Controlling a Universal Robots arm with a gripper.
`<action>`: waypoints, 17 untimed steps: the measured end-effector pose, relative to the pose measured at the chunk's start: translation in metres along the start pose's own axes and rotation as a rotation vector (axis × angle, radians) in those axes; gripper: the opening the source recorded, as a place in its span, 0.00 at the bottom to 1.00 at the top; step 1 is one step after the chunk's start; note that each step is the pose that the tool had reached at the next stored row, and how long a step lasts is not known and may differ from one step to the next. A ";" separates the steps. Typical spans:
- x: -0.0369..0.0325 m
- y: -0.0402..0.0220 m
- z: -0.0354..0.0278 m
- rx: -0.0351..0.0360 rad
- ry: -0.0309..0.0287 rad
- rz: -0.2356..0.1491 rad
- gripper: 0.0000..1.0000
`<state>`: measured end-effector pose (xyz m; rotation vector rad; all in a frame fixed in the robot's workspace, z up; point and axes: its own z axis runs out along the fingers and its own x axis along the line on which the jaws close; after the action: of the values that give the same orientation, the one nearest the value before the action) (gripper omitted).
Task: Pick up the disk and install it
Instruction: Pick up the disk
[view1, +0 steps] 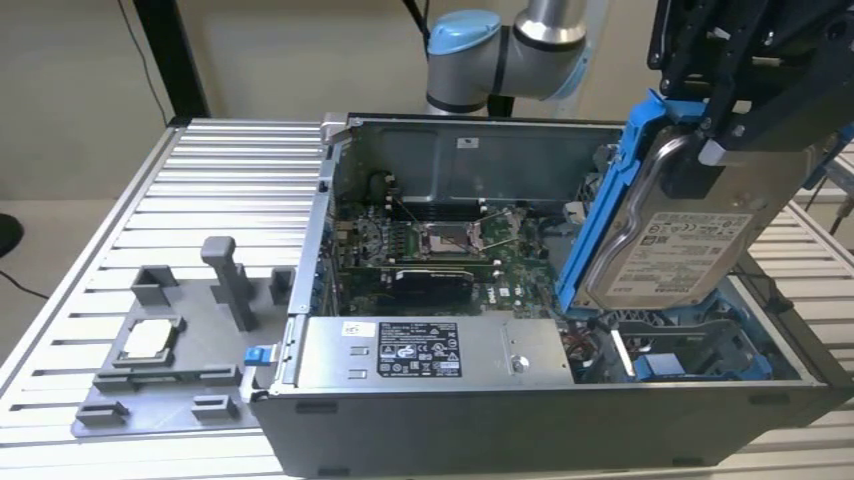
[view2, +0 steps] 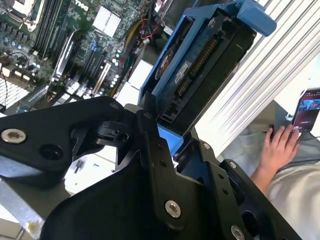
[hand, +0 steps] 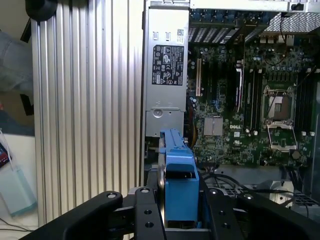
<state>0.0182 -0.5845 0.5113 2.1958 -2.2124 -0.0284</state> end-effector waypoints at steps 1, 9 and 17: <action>0.0000 0.0000 0.0000 0.0000 0.0001 0.000 0.00; 0.0021 -0.0043 0.0004 0.0000 0.0000 0.000 0.00; 0.0057 -0.0280 0.0086 0.0000 0.0000 0.000 0.00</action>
<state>0.0459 -0.5905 0.5019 2.1958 -2.2124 -0.0284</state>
